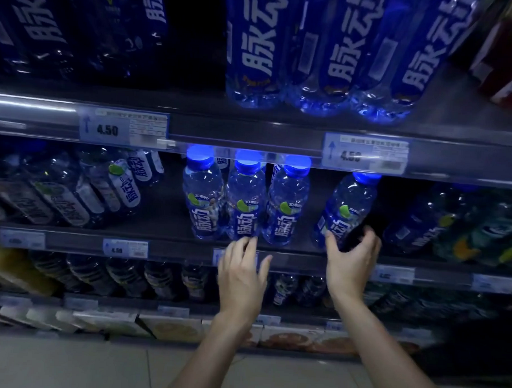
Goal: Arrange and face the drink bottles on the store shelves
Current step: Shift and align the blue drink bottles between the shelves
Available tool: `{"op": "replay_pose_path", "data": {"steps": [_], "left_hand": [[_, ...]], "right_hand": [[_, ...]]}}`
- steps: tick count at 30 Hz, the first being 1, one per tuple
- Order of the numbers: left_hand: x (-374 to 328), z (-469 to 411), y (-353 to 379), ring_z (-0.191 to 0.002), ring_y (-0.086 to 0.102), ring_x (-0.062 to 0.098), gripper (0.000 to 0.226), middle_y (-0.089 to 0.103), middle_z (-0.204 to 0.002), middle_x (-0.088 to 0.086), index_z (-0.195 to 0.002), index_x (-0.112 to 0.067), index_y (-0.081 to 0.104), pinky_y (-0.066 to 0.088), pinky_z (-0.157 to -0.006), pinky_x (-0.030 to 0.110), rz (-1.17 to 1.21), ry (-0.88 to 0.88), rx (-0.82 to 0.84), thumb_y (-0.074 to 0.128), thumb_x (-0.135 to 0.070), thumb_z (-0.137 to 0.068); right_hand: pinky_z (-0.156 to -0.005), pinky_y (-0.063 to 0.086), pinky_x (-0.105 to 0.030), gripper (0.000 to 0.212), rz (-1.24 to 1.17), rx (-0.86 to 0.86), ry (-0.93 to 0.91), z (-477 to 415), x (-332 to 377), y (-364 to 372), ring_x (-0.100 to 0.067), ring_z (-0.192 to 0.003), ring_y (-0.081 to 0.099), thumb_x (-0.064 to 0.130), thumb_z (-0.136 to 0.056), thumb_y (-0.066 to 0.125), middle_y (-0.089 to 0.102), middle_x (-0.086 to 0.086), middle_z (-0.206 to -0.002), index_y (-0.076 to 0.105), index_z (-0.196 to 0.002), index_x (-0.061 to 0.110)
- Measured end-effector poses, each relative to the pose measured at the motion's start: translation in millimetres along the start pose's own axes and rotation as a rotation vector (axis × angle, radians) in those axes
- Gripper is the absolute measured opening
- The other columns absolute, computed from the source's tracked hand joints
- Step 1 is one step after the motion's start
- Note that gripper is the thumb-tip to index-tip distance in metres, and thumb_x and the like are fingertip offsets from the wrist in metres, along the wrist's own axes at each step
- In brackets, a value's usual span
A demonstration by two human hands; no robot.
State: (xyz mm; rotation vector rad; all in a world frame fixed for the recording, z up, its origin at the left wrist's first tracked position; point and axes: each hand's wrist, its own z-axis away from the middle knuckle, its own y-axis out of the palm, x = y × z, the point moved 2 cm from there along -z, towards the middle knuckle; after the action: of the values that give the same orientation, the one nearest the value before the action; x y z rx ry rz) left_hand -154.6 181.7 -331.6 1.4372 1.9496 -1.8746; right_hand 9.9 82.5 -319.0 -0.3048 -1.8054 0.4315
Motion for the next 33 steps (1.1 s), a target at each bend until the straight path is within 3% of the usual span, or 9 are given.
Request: {"op": "replay_pose_path", "data": {"steps": [5, 13, 22, 26, 30, 33], "left_hand": [[-2.7, 4.2, 13.5, -0.125, 0.044, 0.027, 0.046, 0.055, -0.132, 0.007, -0.125, -0.013, 0.06, 0.036, -0.103, 0.046, -0.217, 0.006, 0.062, 0.049, -0.046, -0.094], [-2.1, -0.4, 8.8, -0.123, 0.044, 0.027, 0.046, 0.056, -0.128, 0.003, -0.125, -0.016, 0.06, 0.036, -0.101, 0.044, -0.365, 0.072, 0.091, 0.043, -0.047, -0.095], [-2.7, 1.4, 9.4, -0.123, 0.045, 0.028, 0.047, 0.056, -0.127, 0.003, -0.125, -0.016, 0.059, 0.037, -0.099, 0.045, -0.399, 0.065, 0.111, 0.046, -0.048, -0.094], [-1.9, 0.8, 9.0, -0.124, 0.044, 0.027, 0.047, 0.055, -0.128, 0.002, -0.127, -0.017, 0.057, 0.036, -0.099, 0.045, -0.405, 0.074, 0.124, 0.044, -0.048, -0.094], [-1.5, -0.1, 8.8, -0.129, 0.04, 0.025, 0.05, 0.051, -0.133, 0.001, -0.132, -0.019, 0.053, 0.032, -0.102, 0.043, -0.417, 0.072, 0.157, 0.039, -0.049, -0.095], [-1.7, 0.2, 8.4, -0.131, 0.037, 0.024, 0.05, 0.049, -0.135, 0.0, -0.134, -0.019, 0.05, 0.031, -0.103, 0.042, -0.417, 0.07, 0.174, 0.038, -0.049, -0.095]], "right_hand": [[-0.091, 0.035, -0.024, 0.076, -0.045, 0.018, -0.015, -3.5, -1.8, -0.5, -0.017, -0.115, 0.047, 0.044, -0.076, 0.078, 0.05, -0.005, -0.128, 0.044, -0.135, 0.009], [-0.083, 0.035, -0.027, 0.071, -0.013, -0.003, -0.033, -10.9, -2.7, 2.0, -0.023, -0.11, 0.051, 0.038, -0.075, 0.079, 0.055, -0.007, -0.123, 0.049, -0.131, 0.007], [-0.084, 0.035, -0.02, 0.067, -0.03, 0.097, -0.109, -13.9, -1.3, 1.6, -0.02, -0.109, 0.054, 0.036, -0.07, 0.083, 0.059, -0.003, -0.118, 0.055, -0.126, 0.011], [-0.085, 0.029, -0.012, 0.067, -0.047, 0.135, -0.146, -7.8, 3.0, 6.0, -0.02, -0.11, 0.054, 0.033, -0.069, 0.084, 0.06, -0.001, -0.119, 0.055, -0.125, 0.01], [-0.088, 0.034, -0.021, 0.068, -0.047, 0.16, -0.136, -5.7, 5.9, 8.7, -0.019, -0.112, 0.054, 0.035, -0.07, 0.082, 0.06, -0.002, -0.122, 0.054, -0.127, 0.012], [-0.086, 0.032, -0.019, 0.066, -0.049, 0.163, -0.142, -4.9, 7.6, 8.9, -0.018, -0.11, 0.054, 0.032, -0.07, 0.082, 0.06, -0.002, -0.119, 0.055, -0.126, 0.012]]}}
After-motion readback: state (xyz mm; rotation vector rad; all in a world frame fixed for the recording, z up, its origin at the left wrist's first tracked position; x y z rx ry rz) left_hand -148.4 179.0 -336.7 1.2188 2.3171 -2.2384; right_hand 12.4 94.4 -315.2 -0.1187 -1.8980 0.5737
